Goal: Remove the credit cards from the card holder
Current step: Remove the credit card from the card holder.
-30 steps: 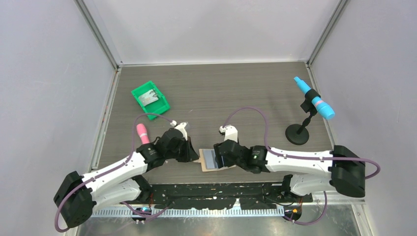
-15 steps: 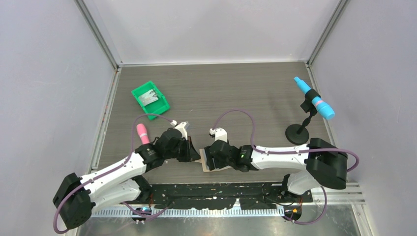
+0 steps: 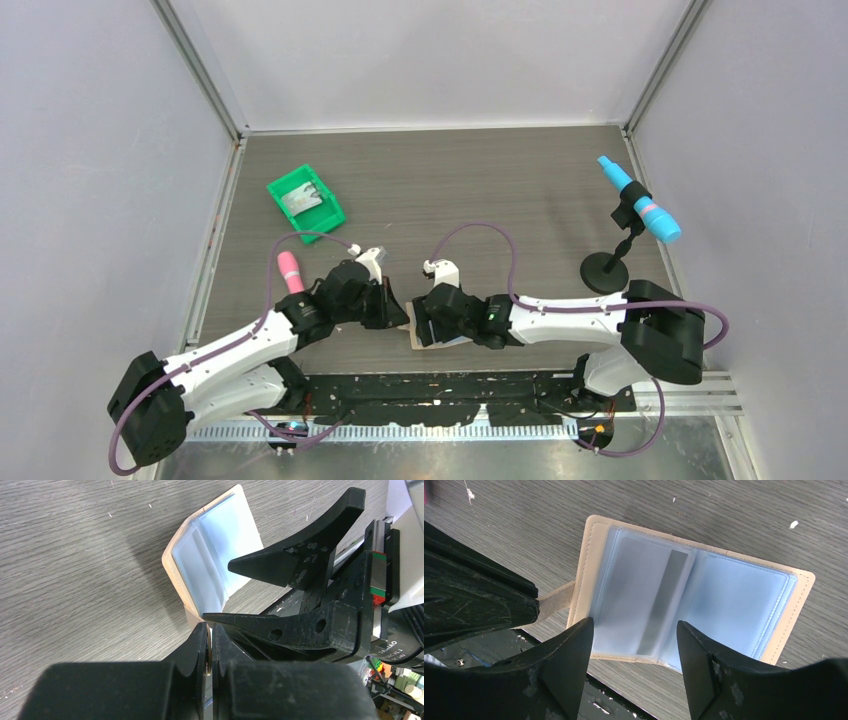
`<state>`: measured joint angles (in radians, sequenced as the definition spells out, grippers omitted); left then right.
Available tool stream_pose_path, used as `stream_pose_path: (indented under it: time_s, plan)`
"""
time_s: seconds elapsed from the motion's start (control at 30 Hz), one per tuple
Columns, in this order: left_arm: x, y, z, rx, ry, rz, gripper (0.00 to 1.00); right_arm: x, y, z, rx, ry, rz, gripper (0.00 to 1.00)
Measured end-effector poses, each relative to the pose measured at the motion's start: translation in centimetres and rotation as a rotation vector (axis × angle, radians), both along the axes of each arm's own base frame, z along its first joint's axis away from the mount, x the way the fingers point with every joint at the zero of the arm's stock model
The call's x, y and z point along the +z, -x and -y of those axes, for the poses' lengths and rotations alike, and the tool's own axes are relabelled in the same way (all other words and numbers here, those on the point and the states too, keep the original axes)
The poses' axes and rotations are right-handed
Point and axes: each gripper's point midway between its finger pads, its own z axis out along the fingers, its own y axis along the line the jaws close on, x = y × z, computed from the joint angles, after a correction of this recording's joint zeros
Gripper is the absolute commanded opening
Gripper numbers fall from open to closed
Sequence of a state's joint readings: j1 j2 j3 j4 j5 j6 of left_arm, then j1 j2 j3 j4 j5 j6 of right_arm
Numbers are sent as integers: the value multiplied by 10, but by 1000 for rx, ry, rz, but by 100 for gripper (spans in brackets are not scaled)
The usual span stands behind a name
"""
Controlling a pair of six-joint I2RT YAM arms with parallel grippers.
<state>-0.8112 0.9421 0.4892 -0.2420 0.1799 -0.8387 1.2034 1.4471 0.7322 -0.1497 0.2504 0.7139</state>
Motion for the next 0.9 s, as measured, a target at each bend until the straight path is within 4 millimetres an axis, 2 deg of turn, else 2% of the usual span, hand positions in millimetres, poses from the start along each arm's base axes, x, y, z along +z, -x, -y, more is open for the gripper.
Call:
stream_pose_path:
  time_s: [0.27, 0.9]
  plan:
    - [0, 0, 0, 0, 1, 1, 0, -2, -3, 0, -10, 16, 6, 67]
    - [-1, 0, -1, 3, -4, 0, 0, -4, -5, 15, -62, 95, 32, 64]
